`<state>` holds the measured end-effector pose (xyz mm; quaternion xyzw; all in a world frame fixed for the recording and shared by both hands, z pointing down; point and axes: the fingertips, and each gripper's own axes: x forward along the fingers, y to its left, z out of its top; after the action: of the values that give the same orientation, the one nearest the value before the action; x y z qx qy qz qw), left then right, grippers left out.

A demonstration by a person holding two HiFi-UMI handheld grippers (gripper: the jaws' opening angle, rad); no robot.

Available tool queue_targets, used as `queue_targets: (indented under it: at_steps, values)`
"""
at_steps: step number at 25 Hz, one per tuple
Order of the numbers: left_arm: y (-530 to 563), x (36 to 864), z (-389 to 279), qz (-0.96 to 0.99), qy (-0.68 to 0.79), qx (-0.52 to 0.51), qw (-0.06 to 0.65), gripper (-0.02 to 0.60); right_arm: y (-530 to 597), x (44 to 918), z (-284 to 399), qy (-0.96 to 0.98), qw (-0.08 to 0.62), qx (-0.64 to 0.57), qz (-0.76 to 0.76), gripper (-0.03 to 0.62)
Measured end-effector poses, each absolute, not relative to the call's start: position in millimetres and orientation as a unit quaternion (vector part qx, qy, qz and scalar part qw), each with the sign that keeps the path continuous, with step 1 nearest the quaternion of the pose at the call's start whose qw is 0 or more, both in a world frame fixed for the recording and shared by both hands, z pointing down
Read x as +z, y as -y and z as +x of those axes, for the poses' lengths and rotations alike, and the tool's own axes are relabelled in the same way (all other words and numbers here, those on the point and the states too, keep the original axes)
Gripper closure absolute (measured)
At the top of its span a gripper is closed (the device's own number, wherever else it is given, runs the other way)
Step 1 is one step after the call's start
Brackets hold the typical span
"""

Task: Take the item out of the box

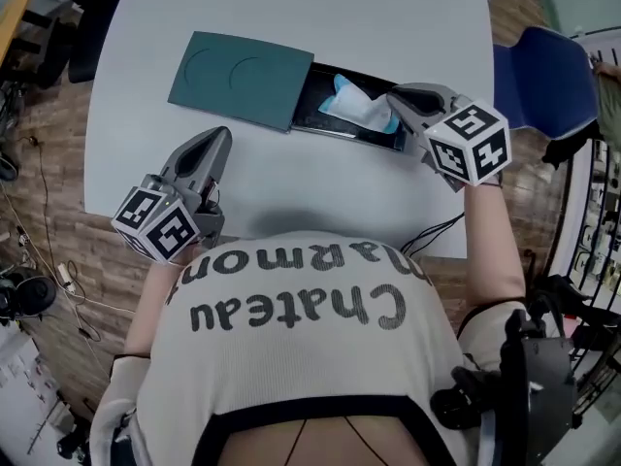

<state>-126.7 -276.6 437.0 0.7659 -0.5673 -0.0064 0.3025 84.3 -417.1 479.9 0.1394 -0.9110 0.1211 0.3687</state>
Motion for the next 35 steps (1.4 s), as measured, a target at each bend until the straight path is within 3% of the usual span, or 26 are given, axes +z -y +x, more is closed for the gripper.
queue_targets:
  at_steps: [5,7,8,13,23,35]
  values:
    - [280,451,-136,0.758,0.568,-0.006,0.320,0.581,411,506,72,0.885,0.461,0.045,0.037,0.524]
    - [283,459,-138,0.757,0.569,-0.006,0.323,0.581,405,522,73,0.862,0.506,-0.014,-0.015,0.446]
    - [284,463,-139,0.755,0.570,-0.007,0.324,0.581,404,531,73,0.848,0.526,-0.044,-0.035,0.441]
    - [281,470,-142,0.748,0.575,-0.010,0.331,0.581,405,553,70,0.808,0.571,-0.120,-0.079,0.441]
    - [269,471,-138,0.741,0.588,-0.007,0.325,0.581,396,577,78,0.806,0.575,-0.110,-0.091,0.442]
    - [233,458,-141,0.725,0.612,-0.005,0.316,0.581,390,580,81,0.805,0.577,-0.114,-0.074,0.510]
